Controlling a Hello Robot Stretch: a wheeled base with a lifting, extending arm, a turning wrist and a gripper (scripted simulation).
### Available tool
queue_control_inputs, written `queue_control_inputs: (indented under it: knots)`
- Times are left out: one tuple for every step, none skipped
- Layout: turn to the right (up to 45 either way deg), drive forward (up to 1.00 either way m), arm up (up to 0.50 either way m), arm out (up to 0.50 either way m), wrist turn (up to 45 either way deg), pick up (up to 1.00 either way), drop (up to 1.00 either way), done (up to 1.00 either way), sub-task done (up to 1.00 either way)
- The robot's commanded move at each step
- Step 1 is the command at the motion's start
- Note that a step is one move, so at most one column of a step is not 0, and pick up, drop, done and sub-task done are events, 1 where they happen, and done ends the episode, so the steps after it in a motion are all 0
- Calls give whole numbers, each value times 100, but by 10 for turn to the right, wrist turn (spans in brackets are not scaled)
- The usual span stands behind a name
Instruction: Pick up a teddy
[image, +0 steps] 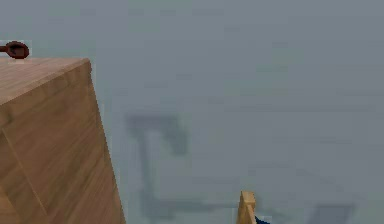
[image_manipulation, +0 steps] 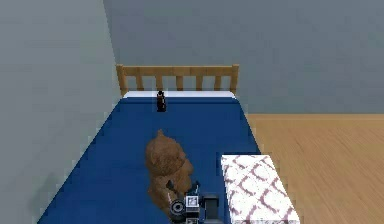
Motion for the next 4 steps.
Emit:
queue_control_inputs:
  knots:
    - [0,0,0,0,30,0,0,0,0]
    - [0,0,-30,0,0,0,0,0,0]
    - [0,0,0,0,0,100,0,0,0]
    - [0,0,10,0,0,0,0,0,0]
